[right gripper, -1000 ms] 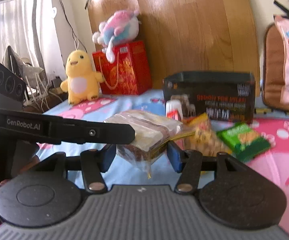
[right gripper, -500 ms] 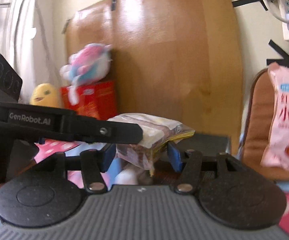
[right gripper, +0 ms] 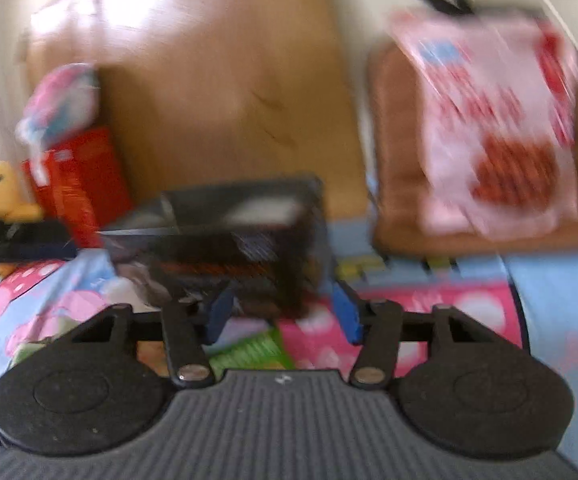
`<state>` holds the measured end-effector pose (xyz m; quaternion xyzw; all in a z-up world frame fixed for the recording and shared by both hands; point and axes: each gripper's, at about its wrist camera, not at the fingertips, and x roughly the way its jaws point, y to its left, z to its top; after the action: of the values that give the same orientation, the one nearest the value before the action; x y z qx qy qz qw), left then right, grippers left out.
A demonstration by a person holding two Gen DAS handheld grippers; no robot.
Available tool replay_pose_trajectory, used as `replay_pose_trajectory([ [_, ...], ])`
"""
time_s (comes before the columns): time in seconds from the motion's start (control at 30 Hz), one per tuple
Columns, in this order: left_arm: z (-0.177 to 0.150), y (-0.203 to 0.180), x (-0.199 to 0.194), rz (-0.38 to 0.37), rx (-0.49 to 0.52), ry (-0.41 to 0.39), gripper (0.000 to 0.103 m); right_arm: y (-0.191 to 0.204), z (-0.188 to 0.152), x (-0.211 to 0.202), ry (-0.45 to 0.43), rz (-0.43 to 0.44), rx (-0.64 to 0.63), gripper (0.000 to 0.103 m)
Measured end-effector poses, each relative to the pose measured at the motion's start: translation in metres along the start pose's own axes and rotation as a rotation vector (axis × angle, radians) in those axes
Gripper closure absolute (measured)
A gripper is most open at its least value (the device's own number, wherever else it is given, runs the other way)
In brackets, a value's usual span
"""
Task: Organize snacks
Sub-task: 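Grasp the small white plastic cup with the right gripper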
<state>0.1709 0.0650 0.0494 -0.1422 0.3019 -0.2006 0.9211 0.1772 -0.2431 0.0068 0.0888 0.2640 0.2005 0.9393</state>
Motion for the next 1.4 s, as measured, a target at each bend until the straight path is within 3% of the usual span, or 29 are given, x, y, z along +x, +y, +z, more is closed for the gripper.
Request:
replay_pose_trajectory([
  [0.07, -0.010, 0.000, 0.009, -0.009, -0.013, 0.063, 0.033, -0.010, -0.004, 0.009, 0.074, 0.015, 0.095, 0.058],
  [0.13, -0.021, -0.008, 0.015, 0.037, 0.023, 0.103, 0.036, -0.005, -0.012, 0.019, 0.148, 0.047, 0.128, 0.062],
  [0.2, -0.032, -0.020, 0.011, 0.090, 0.098, 0.104, 0.039, 0.008, -0.021, 0.014, 0.148, 0.083, 0.141, 0.060],
  [0.3, -0.049, -0.024, -0.005, 0.040, 0.092, 0.114, 0.040, 0.034, -0.034, -0.006, 0.130, 0.071, 0.062, 0.056],
  [0.43, -0.066, -0.030, -0.026, 0.066, 0.129, 0.094, 0.036, 0.048, -0.056, -0.036, 0.124, 0.105, 0.052, 0.054],
  [0.57, -0.062, -0.020, -0.061, 0.029, 0.065, 0.029, 0.035, 0.052, -0.061, -0.055, 0.098, 0.100, 0.026, 0.055],
  [0.67, -0.056, 0.003, -0.091, 0.046, -0.026, -0.051, 0.035, 0.048, -0.055, -0.063, 0.043, 0.033, 0.029, 0.054],
  [0.8, -0.061, 0.041, -0.111, 0.099, -0.147, -0.101, 0.034, 0.053, -0.038, -0.068, -0.004, 0.047, 0.026, 0.054],
  [0.93, -0.079, 0.066, -0.111, 0.159, -0.227, -0.095, 0.034, 0.085, -0.015, -0.043, 0.010, 0.118, -0.066, 0.054],
  [1.13, -0.097, 0.073, -0.119, 0.159, -0.250, -0.094, 0.034, 0.134, 0.022, 0.050, 0.213, 0.133, -0.145, 0.054],
  [1.23, -0.102, 0.071, -0.122, 0.152, -0.239, -0.094, 0.034, 0.141, 0.026, 0.095, 0.323, 0.104, -0.104, 0.055],
  [1.27, -0.103, 0.071, -0.124, 0.150, -0.235, -0.096, 0.034, 0.140, 0.026, 0.108, 0.364, 0.110, -0.079, 0.063],
  [1.4, -0.106, 0.079, -0.134, 0.132, -0.266, -0.119, 0.034, 0.132, 0.027, 0.104, 0.354, 0.158, 0.044, 0.066],
])
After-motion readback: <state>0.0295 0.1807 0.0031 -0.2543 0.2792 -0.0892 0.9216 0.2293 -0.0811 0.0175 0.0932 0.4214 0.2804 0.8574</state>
